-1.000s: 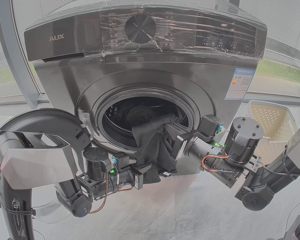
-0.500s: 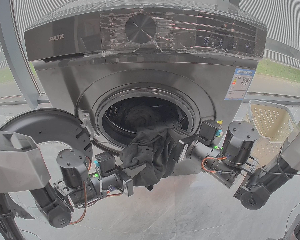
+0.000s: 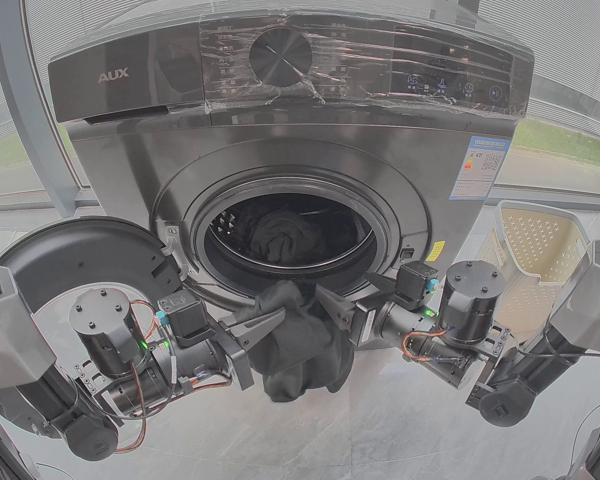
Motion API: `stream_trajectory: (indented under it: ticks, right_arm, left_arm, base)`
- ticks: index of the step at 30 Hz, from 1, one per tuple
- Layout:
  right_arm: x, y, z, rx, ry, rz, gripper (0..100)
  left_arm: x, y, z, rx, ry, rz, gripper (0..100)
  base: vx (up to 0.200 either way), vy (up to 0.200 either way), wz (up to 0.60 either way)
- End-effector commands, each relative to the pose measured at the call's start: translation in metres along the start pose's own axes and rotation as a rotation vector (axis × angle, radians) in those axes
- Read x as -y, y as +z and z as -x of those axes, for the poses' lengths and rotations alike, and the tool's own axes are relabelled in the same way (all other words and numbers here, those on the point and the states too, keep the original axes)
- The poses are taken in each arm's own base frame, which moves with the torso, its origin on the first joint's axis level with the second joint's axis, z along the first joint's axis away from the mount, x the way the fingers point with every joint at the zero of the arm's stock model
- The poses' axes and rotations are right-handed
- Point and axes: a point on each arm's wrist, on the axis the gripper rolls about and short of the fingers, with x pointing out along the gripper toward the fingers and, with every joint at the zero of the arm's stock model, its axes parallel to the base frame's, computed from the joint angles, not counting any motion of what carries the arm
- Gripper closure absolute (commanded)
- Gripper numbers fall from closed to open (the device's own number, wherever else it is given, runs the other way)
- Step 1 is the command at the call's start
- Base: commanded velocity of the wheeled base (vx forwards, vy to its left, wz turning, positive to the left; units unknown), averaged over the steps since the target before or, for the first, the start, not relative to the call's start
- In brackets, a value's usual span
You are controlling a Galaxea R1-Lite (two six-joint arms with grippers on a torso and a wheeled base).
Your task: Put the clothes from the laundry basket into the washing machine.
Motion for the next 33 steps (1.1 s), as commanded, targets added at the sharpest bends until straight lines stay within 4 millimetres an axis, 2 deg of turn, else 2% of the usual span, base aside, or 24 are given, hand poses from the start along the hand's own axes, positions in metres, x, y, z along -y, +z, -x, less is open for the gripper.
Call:
stream_trajectory:
  ticks: [1,7,17,33]
  right_arm:
    - [0.002,-0.026,0.018,-0.123,-0.005,0.04,0]
    - [0.005,-0.053,0.032,-0.26,-0.012,0.082,0]
    - [0.004,-0.06,0.037,-0.292,-0.001,0.115,0]
    - [0.007,-0.078,0.032,-0.345,-0.002,0.127,0]
  left_arm:
    - [0.004,0.023,-0.005,0.1,-0.015,0.0,100]
    - [0.006,0.034,-0.017,0.162,0.005,-0.005,100]
    - [0.004,0.033,-0.028,0.176,0.064,0.001,100]
    - [0.001,0.035,-0.042,0.194,0.082,-0.002,100]
  base:
    - [0.0,0.0,0.0]
    - [0.0,0.0,0.0]
    - [0.0,0.0,0.0]
    - [0.0,0.0,0.0]
